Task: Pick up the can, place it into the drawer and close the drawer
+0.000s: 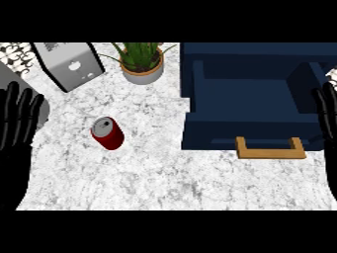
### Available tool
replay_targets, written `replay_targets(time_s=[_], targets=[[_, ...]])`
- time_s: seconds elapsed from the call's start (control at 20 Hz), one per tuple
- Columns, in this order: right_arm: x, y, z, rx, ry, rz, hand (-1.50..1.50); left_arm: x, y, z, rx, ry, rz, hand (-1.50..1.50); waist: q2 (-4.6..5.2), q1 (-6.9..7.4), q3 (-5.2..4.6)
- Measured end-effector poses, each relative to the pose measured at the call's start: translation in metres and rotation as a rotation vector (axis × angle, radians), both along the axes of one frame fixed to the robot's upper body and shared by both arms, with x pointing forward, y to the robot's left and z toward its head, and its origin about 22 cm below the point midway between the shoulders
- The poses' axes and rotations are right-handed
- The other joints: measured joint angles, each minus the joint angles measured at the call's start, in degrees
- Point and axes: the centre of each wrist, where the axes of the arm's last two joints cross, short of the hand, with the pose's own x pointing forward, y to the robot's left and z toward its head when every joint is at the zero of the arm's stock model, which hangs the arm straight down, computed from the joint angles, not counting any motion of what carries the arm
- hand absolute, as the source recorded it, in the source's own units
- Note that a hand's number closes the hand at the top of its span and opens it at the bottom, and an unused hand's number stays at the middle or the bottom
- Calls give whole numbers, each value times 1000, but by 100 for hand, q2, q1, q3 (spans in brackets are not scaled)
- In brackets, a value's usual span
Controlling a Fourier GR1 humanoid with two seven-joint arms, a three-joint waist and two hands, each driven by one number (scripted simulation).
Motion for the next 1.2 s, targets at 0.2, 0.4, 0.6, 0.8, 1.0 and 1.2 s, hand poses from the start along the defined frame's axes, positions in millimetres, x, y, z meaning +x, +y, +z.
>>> replay_targets(time_s=[0.2, 0.4, 0.6, 0.8, 1.0, 1.2], targets=[[2, -2, 4, 1, -21, -22, -150, 12, -17, 4, 10, -28, -17, -150, 101, -37, 55], [4, -3, -6, 10, 92, -60, -150, 28, -35, -9, 31, 77, 19, -150, 160, -77, 78], [-2, -7, -16, 26, 236, -98, -150, 34, -49, -4, 47, 236, 84, -150, 158, -97, 89], [-13, -17, -23, 27, 295, -122, -150, 36, -59, 3, 51, 310, 114, -150, 156, -79, 89], [-17, -18, -35, 34, 309, -133, -150, 33, -58, 8, 43, 331, 123, -150, 155, -61, 87], [-31, -26, -36, 34, 320, -133, -150, 24, -65, 8, 19, 352, 147, -150, 153, -61, 87]])
